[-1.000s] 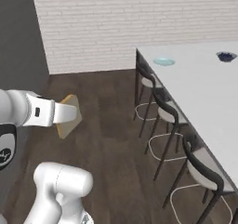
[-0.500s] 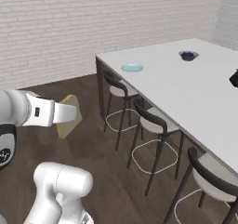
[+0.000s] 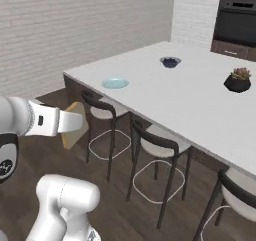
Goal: Start the toaster. Once the lever pops up, take the bread to the plate on the dining counter.
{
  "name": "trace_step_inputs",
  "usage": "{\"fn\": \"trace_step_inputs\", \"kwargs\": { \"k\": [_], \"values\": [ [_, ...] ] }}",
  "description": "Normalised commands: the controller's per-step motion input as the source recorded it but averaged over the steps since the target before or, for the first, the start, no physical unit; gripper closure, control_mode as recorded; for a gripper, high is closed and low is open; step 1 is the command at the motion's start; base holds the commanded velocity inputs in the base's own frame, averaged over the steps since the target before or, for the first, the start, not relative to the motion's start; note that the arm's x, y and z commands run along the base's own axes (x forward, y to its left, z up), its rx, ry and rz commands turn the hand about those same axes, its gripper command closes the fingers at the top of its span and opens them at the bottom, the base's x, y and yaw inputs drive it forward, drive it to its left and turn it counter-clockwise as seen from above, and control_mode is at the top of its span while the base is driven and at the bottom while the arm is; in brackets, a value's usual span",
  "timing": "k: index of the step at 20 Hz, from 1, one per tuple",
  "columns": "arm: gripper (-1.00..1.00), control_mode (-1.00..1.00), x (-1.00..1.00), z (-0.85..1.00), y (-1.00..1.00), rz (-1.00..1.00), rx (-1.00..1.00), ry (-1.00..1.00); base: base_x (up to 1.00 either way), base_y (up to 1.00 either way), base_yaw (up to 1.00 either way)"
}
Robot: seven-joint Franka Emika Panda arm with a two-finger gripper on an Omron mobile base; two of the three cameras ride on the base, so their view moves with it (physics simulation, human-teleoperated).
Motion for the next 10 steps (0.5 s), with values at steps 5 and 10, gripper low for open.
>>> {"fn": "trace_step_inputs", "kwargs": {
  "k": [5,10],
  "values": [
    [1.00,1.00,0.00,0.00,0.00,0.00,0.00,0.00,1.00,1.00,-0.48],
    [1.00,1.00,0.00,0.00,0.00,0.00,0.00,0.00,1.00,1.00,-0.44]
  ]
}}
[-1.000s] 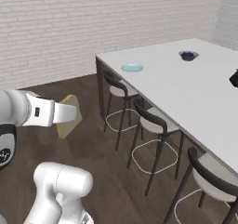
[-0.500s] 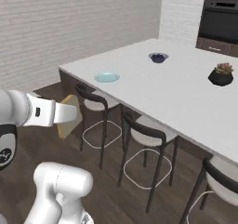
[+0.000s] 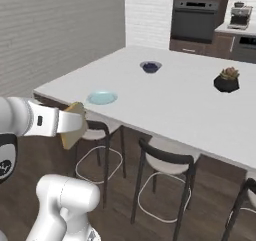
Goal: Start the toaster. Once the lever pops up, take the bread to the plate on the dining counter.
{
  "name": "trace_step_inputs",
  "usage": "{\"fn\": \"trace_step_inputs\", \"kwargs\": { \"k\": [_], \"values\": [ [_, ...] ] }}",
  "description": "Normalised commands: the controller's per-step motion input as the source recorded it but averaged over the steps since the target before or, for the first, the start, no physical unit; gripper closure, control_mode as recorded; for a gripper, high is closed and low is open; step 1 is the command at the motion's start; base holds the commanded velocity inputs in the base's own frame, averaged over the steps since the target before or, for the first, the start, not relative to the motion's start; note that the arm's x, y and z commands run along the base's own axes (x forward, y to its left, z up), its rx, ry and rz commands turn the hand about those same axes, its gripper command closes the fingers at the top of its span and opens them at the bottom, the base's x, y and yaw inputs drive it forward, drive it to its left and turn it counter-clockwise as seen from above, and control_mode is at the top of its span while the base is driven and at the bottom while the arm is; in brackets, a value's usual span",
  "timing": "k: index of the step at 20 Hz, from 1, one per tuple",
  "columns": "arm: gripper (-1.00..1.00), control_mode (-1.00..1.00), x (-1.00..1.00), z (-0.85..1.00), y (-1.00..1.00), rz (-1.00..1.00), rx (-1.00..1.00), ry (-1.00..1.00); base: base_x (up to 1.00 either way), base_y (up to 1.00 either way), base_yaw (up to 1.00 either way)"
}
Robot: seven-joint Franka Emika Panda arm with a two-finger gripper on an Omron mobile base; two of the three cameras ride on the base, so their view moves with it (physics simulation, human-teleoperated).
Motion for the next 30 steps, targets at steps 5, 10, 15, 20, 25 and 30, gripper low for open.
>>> {"fn": "trace_step_inputs", "kwargs": {
  "k": [5,10,15,20,25,30],
  "values": [
    [1.00,1.00,0.00,0.00,0.00,0.00,0.00,0.00,1.00,1.00,-0.41],
    [1.00,1.00,0.00,0.00,0.00,0.00,0.00,0.00,0.86,1.00,-0.36],
    [1.00,1.00,0.00,0.00,0.00,0.00,0.00,0.00,0.66,0.99,-0.32],
    [1.00,-1.00,0.12,-0.06,0.16,-0.06,-0.02,-0.02,0.48,0.74,-0.24],
    [1.00,-1.00,0.62,-0.33,0.37,-0.34,-0.03,-0.08,0.00,0.00,0.00],
    [1.00,-1.00,0.62,-0.23,-0.08,-0.42,0.00,0.04,0.00,0.00,0.00]
  ]
}}
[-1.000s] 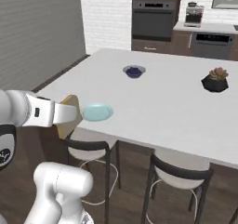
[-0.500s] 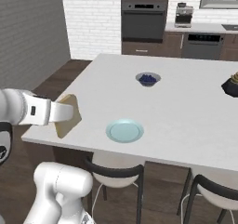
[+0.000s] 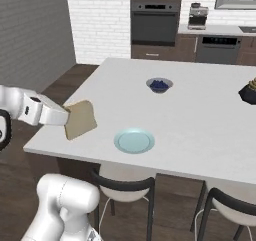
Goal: Start the toaster. Once the lever pops up, take the bread to the plate on the dining counter.
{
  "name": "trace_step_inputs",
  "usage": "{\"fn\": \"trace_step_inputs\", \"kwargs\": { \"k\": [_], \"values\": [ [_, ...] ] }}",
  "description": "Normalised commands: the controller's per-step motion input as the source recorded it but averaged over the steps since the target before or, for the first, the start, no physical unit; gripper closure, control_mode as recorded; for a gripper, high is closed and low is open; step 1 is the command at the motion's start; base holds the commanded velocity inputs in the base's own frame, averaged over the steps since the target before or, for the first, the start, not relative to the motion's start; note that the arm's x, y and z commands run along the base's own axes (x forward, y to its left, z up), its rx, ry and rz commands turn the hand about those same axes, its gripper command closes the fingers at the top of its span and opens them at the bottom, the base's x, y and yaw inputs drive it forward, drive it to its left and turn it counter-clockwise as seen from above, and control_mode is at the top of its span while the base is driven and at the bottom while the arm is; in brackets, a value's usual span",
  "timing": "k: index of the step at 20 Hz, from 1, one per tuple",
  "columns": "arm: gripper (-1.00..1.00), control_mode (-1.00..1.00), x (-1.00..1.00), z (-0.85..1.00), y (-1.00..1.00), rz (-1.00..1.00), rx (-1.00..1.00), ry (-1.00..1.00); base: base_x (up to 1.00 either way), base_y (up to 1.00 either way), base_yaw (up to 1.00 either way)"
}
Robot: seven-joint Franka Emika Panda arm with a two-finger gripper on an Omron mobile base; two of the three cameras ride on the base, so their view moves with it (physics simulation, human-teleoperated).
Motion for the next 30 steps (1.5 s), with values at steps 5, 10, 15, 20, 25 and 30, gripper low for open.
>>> {"fn": "trace_step_inputs", "kwargs": {
  "k": [5,10,15,20,25,30],
  "values": [
    [1.00,-1.00,0.72,-0.22,-0.19,-0.38,0.00,0.20,0.00,0.00,0.00],
    [1.00,-1.00,0.78,-0.28,-0.15,-0.31,0.00,0.21,0.00,0.00,0.00],
    [1.00,-1.00,0.80,-0.52,0.00,-0.20,0.00,0.13,0.00,0.00,0.00],
    [1.00,-1.00,0.82,-0.64,-0.06,-0.09,0.00,0.03,0.00,0.00,0.00],
    [1.00,-1.00,0.85,-0.43,-0.21,-0.02,0.00,0.00,0.00,0.00,0.00],
    [1.00,-1.00,0.75,-0.56,-0.37,0.00,0.00,0.03,0.00,0.00,0.00]
  ]
}}
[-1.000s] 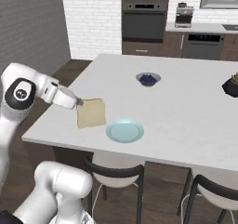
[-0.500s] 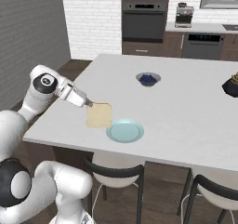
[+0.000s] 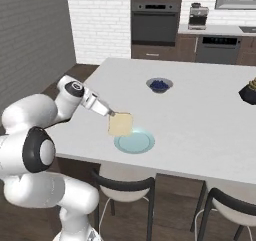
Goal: Start the toaster. Once the lever pops up, take the bread to the plate on the dining counter.
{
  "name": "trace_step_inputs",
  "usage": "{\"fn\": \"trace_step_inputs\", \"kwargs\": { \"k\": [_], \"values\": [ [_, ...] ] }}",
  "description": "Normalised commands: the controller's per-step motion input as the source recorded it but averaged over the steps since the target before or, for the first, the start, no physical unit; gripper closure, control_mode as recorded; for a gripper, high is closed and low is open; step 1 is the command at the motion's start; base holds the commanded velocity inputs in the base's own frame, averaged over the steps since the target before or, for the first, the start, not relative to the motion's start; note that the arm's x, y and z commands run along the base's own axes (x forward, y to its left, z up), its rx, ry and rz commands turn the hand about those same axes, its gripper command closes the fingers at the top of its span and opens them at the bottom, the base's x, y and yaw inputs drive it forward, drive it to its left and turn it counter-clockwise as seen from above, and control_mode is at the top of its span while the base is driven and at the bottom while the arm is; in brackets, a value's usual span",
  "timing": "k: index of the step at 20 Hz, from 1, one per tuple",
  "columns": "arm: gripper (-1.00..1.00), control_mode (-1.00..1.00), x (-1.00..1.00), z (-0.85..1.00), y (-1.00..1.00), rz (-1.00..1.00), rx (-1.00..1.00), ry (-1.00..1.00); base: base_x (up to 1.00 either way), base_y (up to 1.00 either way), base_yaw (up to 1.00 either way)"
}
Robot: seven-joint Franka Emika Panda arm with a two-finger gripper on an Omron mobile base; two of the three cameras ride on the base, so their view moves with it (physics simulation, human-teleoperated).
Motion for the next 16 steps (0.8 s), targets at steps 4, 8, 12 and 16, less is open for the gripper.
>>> {"fn": "trace_step_inputs", "kwargs": {
  "k": [4,8,12,16],
  "values": [
    [1.00,-1.00,0.55,-0.62,-0.36,0.00,0.00,0.07,0.00,0.00,0.00],
    [1.00,-1.00,0.30,-0.50,-0.31,0.00,0.00,0.06,0.00,0.00,0.00],
    [1.00,-1.00,0.11,-0.51,-0.32,0.00,0.00,0.07,0.00,0.00,0.00],
    [1.00,-1.00,0.00,-0.51,-0.26,0.00,0.00,0.09,0.00,0.00,0.00]
  ]
}}
